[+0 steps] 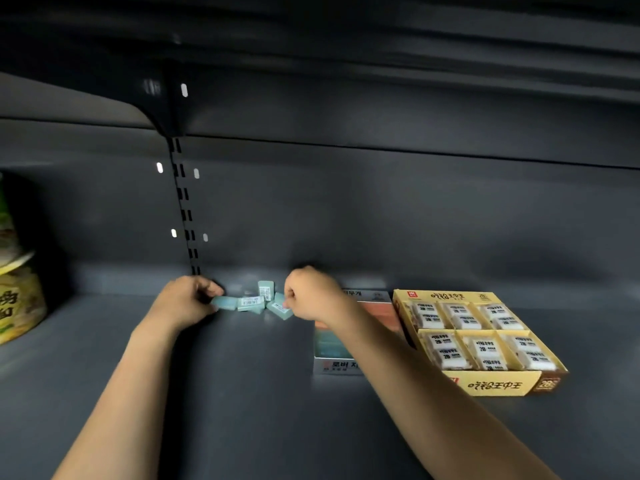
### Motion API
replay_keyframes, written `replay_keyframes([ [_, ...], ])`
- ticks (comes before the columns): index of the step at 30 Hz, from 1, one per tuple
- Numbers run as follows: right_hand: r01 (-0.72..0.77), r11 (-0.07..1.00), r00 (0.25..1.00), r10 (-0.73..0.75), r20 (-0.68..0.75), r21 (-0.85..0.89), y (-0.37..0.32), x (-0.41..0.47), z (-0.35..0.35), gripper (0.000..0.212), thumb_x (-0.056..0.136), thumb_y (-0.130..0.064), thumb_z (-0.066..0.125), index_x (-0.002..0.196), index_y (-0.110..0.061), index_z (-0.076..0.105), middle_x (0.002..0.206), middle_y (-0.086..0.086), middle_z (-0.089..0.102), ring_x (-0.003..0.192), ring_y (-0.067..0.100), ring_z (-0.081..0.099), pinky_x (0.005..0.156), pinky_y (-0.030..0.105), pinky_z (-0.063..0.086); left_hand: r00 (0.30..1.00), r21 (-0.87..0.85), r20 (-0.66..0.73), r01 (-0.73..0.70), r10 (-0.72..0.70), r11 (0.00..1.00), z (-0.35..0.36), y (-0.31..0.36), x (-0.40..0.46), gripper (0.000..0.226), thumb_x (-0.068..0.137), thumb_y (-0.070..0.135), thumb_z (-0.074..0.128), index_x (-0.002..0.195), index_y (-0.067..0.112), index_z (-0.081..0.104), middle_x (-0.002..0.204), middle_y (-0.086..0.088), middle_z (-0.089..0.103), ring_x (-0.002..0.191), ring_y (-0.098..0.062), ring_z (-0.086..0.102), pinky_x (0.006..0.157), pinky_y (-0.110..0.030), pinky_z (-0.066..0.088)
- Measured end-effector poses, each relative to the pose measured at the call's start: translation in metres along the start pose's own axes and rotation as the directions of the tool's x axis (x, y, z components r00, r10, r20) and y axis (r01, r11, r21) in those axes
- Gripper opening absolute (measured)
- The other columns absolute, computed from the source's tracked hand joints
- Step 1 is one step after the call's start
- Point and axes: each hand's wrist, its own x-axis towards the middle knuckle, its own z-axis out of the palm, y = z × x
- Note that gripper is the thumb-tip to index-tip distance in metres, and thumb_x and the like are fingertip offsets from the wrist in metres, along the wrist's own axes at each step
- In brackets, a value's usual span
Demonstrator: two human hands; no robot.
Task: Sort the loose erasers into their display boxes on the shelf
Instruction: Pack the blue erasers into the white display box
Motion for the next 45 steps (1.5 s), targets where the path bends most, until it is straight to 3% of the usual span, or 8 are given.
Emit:
replay_keyframes([
  [7, 0.006, 0.995, 1.0, -0.005, 0.005, -0.101, -0.012, 0.002, 0.009, 0.042, 0.079, -0.034, 0.073, 0.107, -0.007, 0.059, 0.114, 0.014, 0.061, 0.103, 0.034, 0.06, 0.077, 0.033, 0.047, 0.997, 0.078, -0.069, -0.029, 0.035, 0.997, 0.01, 0.001, -0.002, 0.024, 0.063, 0.014, 0.083, 0.082, 0.024, 0.07, 0.088, -0.001, 0.06, 0.091, -0.025, 0.059, 0.082, -0.03, 0.045],
  [11, 0.003, 0.995, 1.0, -0.001, 0.022, -0.097, -0.014, 0.002, 0.013, 0.054, 0.07, -0.028, 0.082, 0.112, -0.005, 0.054, 0.116, 0.015, 0.06, 0.105, 0.034, 0.06, 0.081, 0.036, 0.049, 0.998, 0.057, -0.044, 0.036, -0.033, 0.998, 0.008, -0.002, -0.003, 0.025, 0.062, 0.021, 0.084, 0.069, 0.034, 0.063, 0.084, 0.008, 0.061, 0.094, -0.021, 0.056, 0.081, -0.032, 0.046],
  [20, 0.073, 0.996, 0.996, -0.075, -0.05, -0.049, -0.011, -0.001, 0.012, 0.012, 0.08, -0.003, 0.06, 0.092, -0.005, 0.061, 0.096, 0.015, 0.064, 0.08, 0.033, 0.062, 0.061, 0.028, 0.04, 0.995, 0.013, 0.042, 0.094, -0.095, 0.995, -0.003, -0.001, 0.001, 0.021, 0.059, 0.024, 0.086, 0.074, 0.023, 0.071, 0.075, 0.002, 0.069, 0.076, -0.016, 0.063, 0.067, -0.023, 0.044],
  [25, 0.048, 0.979, 0.998, -0.038, -0.054, 0.197, -0.003, -0.002, 0.009, 0.012, 0.077, -0.003, 0.059, 0.081, -0.004, 0.07, 0.084, 0.013, 0.072, 0.075, 0.027, 0.067, 0.072, 0.031, 0.056, 0.997, -0.197, -0.072, -0.001, -0.013, 0.98, -0.011, 0.011, -0.004, 0.019, 0.063, 0.01, 0.084, 0.073, 0.019, 0.071, 0.069, 0.002, 0.067, 0.064, -0.013, 0.055, 0.052, -0.004, 0.039],
  [29, -0.031, 0.884, 0.999, 0.044, -0.018, 0.467, 0.015, -0.014, -0.013, 0.019, 0.079, -0.002, 0.059, 0.072, -0.017, 0.067, 0.067, -0.003, 0.066, 0.064, 0.009, 0.061, 0.071, 0.028, 0.055, 0.986, -0.279, -0.131, -0.14, 0.107, 0.95, -0.011, 0.03, -0.008, 0.02, 0.061, 0.015, 0.086, 0.072, 0.027, 0.073, 0.067, 0.021, 0.068, 0.067, -0.004, 0.057, 0.068, -0.013, 0.045],
  [33, -0.105, 0.806, 0.994, 0.084, 0.064, 0.583, 0.044, -0.035, -0.035, 0.024, 0.086, -0.004, 0.062, 0.072, -0.024, 0.06, 0.062, -0.006, 0.062, 0.054, 0.0, 0.06, 0.062, 0.02, 0.052, 0.963, -0.335, -0.109, -0.267, 0.245, 0.904, 0.007, 0.065, -0.018, 0.027, 0.061, 0.011, 0.085, 0.075, 0.031, 0.073, 0.071, 0.023, 0.069, 0.067, 0.008, 0.057, 0.068, -0.003, 0.042],
  [38, -0.18, 0.823, 0.983, 0.165, 0.076, 0.539, 0.072, -0.069, -0.052, 0.009, 0.086, -0.002, 0.062, 0.089, -0.006, 0.069, 0.063, -0.001, 0.063, 0.053, 0.001, 0.06, 0.052, 0.011, 0.047, 0.916, -0.327, 0.004, -0.379, 0.402, 0.866, 0.036, 0.1, -0.035, 0.035, 0.057, 0.02, 0.088, 0.077, 0.043, 0.07, 0.076, 0.009, 0.069, 0.071, 0.001, 0.059, 0.067, -0.01, 0.044],
  [45, -0.219, 0.899, 0.976, 0.206, 0.074, 0.379, 0.08, -0.088, -0.05, 0.022, 0.084, -0.005, 0.065, 0.071, -0.023, 0.068, 0.066, -0.01, 0.063, 0.063, 0.002, 0.06, 0.064, 0.018, 0.05, 0.878, -0.201, 0.197, -0.399, 0.435, 0.895, 0.07, 0.116, -0.052, 0.026, 0.058, 0.031, 0.086, 0.078, 0.037, 0.071, 0.084, 0.013, 0.068, 0.084, -0.004, 0.062, 0.083, -0.023, 0.048],
])
